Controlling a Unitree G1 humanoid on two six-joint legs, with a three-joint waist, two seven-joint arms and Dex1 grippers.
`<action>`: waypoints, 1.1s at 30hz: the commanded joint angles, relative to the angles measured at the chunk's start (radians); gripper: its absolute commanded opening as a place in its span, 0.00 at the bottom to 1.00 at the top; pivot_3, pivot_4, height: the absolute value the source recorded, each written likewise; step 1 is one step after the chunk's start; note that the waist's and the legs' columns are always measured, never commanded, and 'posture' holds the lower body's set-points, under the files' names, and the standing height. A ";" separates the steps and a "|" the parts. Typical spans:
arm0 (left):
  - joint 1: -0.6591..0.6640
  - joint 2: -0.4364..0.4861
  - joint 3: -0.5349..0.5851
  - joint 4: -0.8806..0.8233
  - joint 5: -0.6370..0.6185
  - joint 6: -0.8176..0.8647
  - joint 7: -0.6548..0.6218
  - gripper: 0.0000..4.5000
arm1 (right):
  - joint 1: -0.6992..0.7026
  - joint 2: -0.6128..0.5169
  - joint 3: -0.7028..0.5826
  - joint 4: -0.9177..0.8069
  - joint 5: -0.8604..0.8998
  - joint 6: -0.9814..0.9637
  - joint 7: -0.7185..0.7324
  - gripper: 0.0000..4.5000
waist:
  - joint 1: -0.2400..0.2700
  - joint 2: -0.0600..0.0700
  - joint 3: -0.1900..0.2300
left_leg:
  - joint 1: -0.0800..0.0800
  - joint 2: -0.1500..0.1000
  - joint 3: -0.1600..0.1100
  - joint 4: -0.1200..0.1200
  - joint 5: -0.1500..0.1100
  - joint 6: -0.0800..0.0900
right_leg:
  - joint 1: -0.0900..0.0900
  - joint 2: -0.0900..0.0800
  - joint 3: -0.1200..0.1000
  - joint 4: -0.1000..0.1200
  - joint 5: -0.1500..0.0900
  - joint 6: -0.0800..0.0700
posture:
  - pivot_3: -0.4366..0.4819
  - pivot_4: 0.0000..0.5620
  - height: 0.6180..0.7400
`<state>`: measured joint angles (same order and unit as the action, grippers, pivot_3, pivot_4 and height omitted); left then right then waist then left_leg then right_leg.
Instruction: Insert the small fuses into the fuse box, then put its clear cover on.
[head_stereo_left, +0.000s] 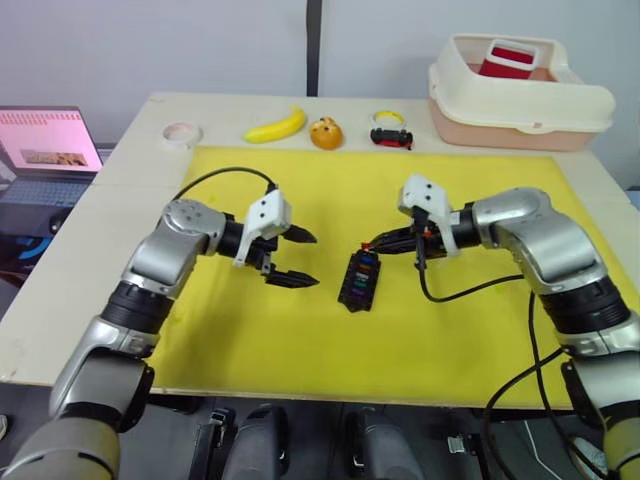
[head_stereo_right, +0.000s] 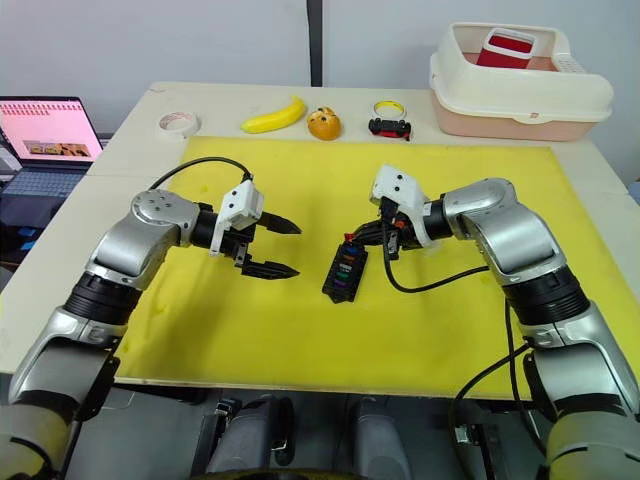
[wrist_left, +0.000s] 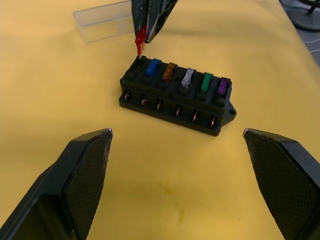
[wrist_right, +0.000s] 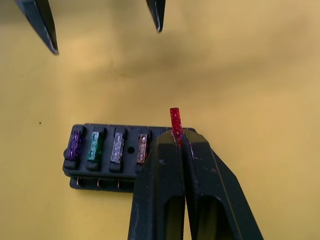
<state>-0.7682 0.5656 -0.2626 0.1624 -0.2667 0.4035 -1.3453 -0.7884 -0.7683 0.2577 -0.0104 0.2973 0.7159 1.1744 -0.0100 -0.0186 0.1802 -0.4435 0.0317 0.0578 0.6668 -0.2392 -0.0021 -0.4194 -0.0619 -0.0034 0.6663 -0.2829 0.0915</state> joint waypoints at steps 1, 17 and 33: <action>0.007 0.002 0.016 -0.041 -0.007 -0.018 0.005 0.98 | 0.031 -0.011 -0.052 -0.070 0.021 0.019 -0.020 0.00 | 0.000 0.000 0.000 | 0.000 0.000 0.000 0.000 0.000 0.000 | 0.000 0.000 0.000 0.000 0.000 0.000 | 0.48 0.27 1.00; 0.007 -0.031 0.008 -0.045 -0.013 0.003 0.004 0.98 | 0.052 0.041 -0.089 -0.088 0.054 0.057 -0.090 0.00 | -0.001 0.000 0.000 | 0.000 0.000 0.000 0.000 0.000 0.000 | 0.000 0.000 0.000 0.001 0.000 0.000 | 0.48 0.27 1.00; 0.015 -0.014 0.012 -0.055 -0.015 0.014 -0.004 0.98 | 0.082 0.033 -0.079 0.003 0.024 -0.021 -0.056 0.00 | -0.001 0.000 0.000 | 0.000 0.000 0.000 0.000 0.000 0.000 | 0.000 0.000 0.000 0.001 0.000 0.000 | 0.48 0.27 1.00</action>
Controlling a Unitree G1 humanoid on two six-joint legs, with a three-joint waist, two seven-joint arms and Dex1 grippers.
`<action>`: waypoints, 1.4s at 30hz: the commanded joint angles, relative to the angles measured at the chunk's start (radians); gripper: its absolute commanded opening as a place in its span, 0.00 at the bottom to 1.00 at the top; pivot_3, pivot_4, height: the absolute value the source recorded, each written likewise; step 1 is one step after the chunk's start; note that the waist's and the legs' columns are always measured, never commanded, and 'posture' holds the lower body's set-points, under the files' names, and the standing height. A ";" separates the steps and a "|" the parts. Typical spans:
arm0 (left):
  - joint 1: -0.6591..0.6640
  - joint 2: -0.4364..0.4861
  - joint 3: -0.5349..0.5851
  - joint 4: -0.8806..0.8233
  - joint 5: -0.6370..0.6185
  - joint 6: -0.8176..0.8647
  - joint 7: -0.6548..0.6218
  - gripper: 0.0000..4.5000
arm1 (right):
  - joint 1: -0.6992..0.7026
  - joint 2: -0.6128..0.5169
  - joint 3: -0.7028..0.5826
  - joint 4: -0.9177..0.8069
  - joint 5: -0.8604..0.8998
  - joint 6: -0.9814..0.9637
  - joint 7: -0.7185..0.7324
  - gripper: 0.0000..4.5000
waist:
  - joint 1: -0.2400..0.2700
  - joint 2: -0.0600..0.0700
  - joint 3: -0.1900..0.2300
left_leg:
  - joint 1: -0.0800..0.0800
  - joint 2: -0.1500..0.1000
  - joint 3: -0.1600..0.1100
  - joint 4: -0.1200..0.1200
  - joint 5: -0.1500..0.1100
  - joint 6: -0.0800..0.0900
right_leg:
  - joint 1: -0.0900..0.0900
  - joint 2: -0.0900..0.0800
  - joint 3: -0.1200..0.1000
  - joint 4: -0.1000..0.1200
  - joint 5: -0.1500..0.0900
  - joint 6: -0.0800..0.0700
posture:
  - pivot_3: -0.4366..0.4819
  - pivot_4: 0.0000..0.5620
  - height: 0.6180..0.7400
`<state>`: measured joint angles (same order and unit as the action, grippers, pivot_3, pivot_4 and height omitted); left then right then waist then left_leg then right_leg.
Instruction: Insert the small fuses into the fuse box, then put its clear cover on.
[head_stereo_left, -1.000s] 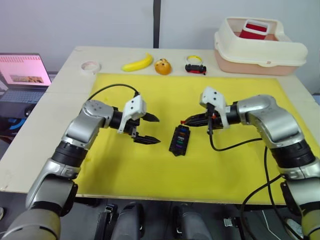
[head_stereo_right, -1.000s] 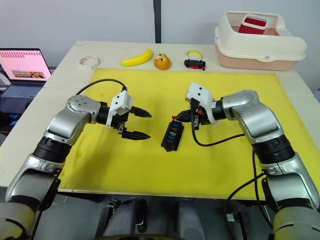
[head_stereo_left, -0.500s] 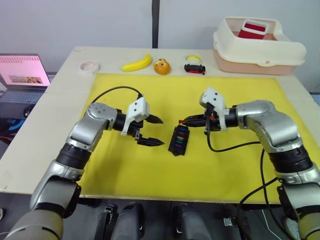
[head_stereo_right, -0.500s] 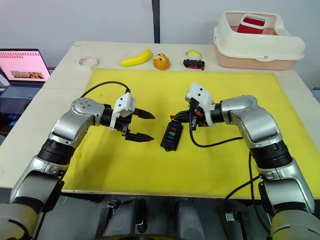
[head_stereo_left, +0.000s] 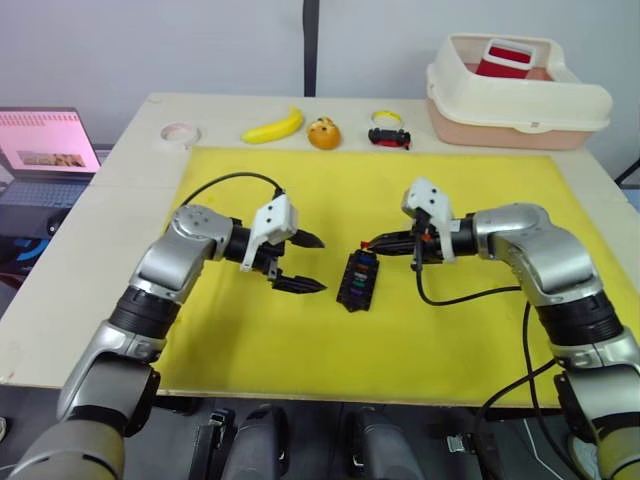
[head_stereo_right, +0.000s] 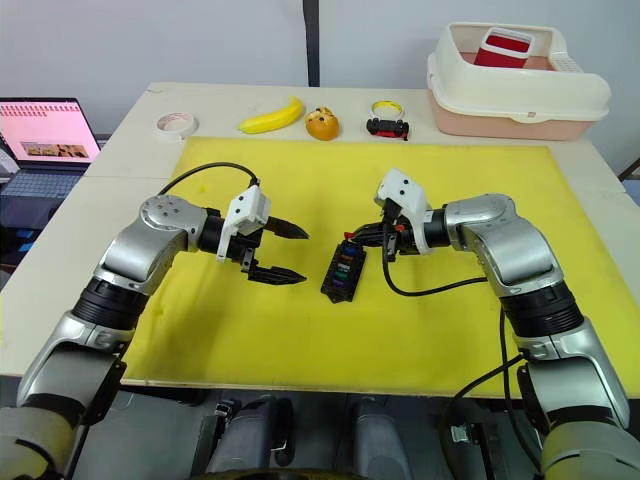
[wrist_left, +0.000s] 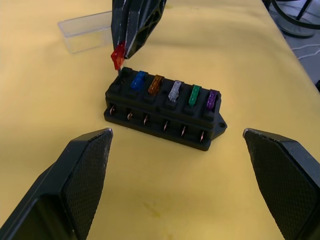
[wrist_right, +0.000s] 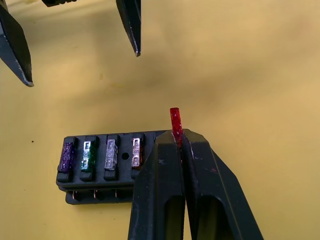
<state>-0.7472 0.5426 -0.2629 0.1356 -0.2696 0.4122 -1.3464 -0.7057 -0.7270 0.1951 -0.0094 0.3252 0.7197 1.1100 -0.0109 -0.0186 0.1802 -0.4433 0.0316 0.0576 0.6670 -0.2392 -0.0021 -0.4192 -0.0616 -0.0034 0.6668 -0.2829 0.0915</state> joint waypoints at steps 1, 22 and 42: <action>-0.005 0.009 0.013 -0.030 -0.013 0.008 -0.002 0.98 | 0.000 -0.008 -0.016 0.007 -0.005 -0.029 0.010 0.00 | 0.001 0.000 0.000 | 0.000 0.000 0.000 0.000 0.000 0.000 | 0.000 0.000 0.000 0.000 0.000 0.000 | 0.48 0.27 1.00; -0.007 0.031 0.009 -0.039 -0.012 0.021 -0.032 0.98 | -0.009 0.003 -0.001 0.087 -0.036 -0.101 0.045 0.00 | 0.001 0.000 0.000 | 0.000 0.000 0.000 0.000 0.000 0.000 | 0.000 0.000 0.000 0.000 0.000 0.000 | 0.48 0.27 1.00; -0.009 0.033 0.001 -0.042 -0.001 0.017 -0.030 0.98 | 0.009 0.025 0.037 0.163 -0.095 -0.174 0.040 0.00 | 0.000 0.000 0.000 | 0.001 0.000 0.000 0.000 0.000 0.000 | 0.001 0.000 0.000 0.000 0.000 0.000 | 0.48 0.27 1.00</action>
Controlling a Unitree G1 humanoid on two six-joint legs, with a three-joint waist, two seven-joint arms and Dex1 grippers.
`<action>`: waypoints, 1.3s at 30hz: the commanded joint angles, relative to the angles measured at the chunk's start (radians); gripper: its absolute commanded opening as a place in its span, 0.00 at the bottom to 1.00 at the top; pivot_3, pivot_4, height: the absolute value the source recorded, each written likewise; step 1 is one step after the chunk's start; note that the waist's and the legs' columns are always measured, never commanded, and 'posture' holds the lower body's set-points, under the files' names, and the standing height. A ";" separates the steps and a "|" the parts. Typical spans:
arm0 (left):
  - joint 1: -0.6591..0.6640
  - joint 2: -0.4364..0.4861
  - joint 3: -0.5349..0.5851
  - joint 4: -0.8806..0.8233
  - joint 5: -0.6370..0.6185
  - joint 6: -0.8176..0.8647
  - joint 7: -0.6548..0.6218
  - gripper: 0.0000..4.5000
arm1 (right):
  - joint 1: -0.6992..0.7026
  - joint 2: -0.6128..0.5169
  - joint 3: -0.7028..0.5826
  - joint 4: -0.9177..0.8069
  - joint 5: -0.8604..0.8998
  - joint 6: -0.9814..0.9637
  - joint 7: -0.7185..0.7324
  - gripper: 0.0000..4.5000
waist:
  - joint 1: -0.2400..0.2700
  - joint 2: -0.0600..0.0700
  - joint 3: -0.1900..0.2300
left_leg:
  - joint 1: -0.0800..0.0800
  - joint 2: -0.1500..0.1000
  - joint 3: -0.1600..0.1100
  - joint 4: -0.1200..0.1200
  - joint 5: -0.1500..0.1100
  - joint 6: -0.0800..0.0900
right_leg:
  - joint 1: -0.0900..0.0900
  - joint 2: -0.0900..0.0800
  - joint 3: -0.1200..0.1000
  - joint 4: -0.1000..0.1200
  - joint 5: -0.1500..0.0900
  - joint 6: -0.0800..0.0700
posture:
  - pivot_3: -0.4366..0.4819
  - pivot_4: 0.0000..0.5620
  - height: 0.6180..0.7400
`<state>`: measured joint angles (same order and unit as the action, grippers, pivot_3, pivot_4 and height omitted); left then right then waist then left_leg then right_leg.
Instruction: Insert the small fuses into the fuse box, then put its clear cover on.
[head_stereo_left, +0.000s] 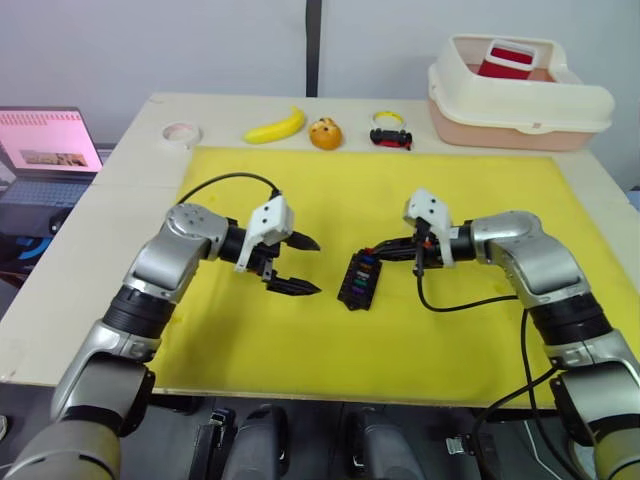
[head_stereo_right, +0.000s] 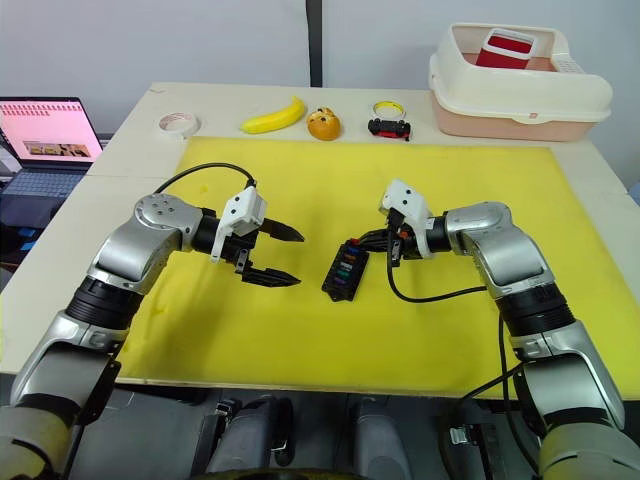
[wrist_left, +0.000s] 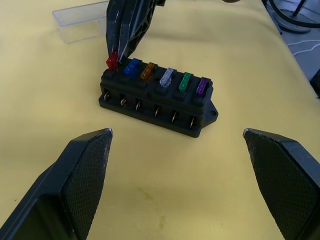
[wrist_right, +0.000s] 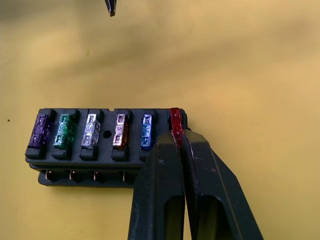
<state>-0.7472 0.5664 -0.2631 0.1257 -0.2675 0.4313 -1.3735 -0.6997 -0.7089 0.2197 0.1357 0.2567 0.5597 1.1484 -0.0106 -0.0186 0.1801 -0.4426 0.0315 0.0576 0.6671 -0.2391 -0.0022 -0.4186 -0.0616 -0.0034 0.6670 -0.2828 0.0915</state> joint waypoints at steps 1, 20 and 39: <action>-0.008 0.009 0.001 -0.036 -0.004 0.001 -0.003 0.98 | 0.003 0.010 0.014 0.022 -0.028 -0.017 0.002 0.00 | 0.000 0.000 0.000 | 0.000 0.000 0.000 0.000 0.000 0.000 | 0.000 0.000 0.000 0.000 0.000 0.000 | 0.48 0.27 1.00; -0.001 0.011 0.002 -0.058 -0.001 0.009 0.009 0.98 | -0.024 0.007 0.001 -0.062 -0.001 0.143 0.021 0.00 | 0.000 0.000 0.000 | 0.002 0.000 0.000 0.000 0.000 0.000 | 0.002 0.000 0.000 0.000 0.000 0.000 | 0.48 0.27 1.00; 0.031 0.009 -0.004 -0.081 -0.012 0.008 0.007 1.00 | 0.022 0.015 -0.008 -0.122 -0.005 0.137 -0.011 0.39 | 0.000 0.000 0.000 | 0.002 0.000 -0.001 0.000 0.000 0.000 | 0.002 0.000 0.000 0.000 0.000 0.000 | 0.48 0.27 1.00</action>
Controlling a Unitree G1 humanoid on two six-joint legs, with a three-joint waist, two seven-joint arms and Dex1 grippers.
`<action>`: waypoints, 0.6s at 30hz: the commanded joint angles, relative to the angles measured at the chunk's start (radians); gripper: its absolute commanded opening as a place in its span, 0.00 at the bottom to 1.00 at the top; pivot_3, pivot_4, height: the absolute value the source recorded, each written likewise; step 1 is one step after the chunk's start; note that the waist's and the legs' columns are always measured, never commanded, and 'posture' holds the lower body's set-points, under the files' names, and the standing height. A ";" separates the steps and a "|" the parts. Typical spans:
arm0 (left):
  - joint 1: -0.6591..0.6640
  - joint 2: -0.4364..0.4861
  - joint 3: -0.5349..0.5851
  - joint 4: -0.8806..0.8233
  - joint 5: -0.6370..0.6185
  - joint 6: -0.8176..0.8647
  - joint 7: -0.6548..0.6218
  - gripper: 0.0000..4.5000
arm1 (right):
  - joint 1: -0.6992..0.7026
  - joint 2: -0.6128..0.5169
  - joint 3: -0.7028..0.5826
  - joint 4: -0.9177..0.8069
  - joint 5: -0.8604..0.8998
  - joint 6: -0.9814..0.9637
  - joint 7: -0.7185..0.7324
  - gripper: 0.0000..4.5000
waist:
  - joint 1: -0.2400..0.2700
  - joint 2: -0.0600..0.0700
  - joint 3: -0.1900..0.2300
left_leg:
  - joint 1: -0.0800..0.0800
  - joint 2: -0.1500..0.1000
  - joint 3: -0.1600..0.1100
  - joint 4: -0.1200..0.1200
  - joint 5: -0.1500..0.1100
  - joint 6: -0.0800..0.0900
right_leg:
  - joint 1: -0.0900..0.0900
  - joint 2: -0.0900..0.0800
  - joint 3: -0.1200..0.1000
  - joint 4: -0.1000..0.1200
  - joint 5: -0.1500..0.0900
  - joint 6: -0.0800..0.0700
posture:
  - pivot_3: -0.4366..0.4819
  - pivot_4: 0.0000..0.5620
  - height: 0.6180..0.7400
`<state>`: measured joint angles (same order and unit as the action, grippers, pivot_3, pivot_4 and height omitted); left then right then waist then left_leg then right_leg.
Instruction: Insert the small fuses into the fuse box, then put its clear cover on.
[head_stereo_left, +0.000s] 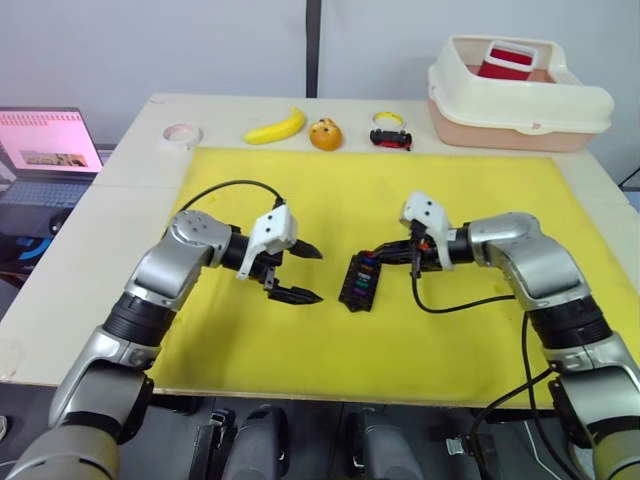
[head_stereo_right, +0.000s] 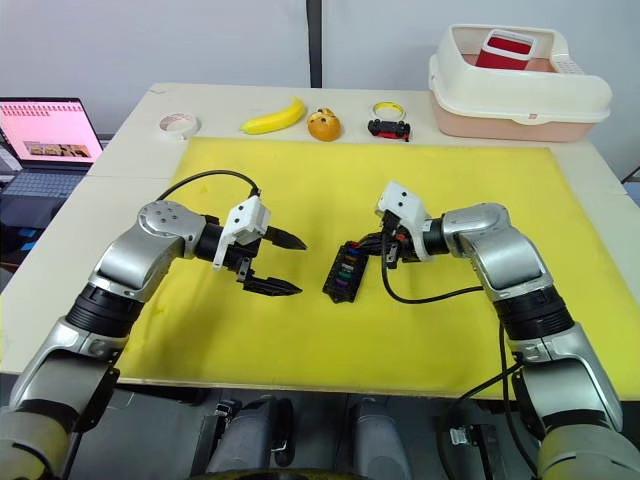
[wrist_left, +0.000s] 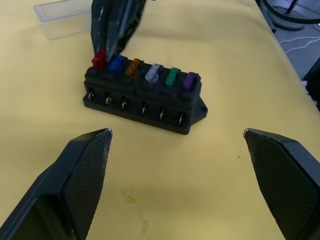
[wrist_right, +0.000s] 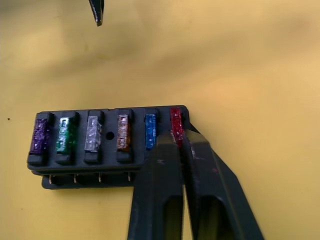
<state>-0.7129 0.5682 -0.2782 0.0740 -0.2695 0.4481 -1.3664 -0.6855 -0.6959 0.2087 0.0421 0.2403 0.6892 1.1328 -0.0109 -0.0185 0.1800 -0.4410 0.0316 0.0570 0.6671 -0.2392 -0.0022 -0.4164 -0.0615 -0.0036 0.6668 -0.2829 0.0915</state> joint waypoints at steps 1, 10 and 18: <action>0.000 0.010 0.010 -0.030 -0.009 -0.011 -0.001 1.00 | 0.007 0.002 -0.001 -0.034 0.015 0.010 0.005 0.39 | 0.000 0.000 0.000 | 0.000 0.000 0.000 0.000 0.000 0.000 | 0.000 0.000 0.000 0.000 0.000 0.000 | 0.48 0.27 1.00; 0.003 0.016 0.014 -0.019 -0.008 -0.019 0.002 1.00 | -0.008 -0.001 -0.026 -0.058 0.043 0.021 -0.002 0.39 | 0.000 0.000 0.000 | 0.000 0.000 0.000 0.000 0.000 0.000 | 0.000 0.000 0.000 0.000 0.000 0.000 | 0.48 0.27 1.00; -0.009 0.014 0.011 0.006 0.000 -0.034 -0.001 1.00 | -0.049 -0.016 -0.070 -0.069 0.099 0.041 0.014 0.39 | 0.000 0.000 0.000 | 0.000 0.000 0.000 0.000 0.000 0.000 | 0.000 0.000 0.000 0.000 0.000 0.000 | 0.48 0.27 1.00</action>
<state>-0.7085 0.5788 -0.2785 0.0889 -0.2673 0.4303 -1.3661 -0.7041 -0.6987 0.1783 0.0132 0.3148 0.7319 1.1393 -0.0107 -0.0184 0.1800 -0.4413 0.0318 0.0570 0.6671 -0.2392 -0.0022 -0.4167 -0.0615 -0.0037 0.6668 -0.2829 0.0915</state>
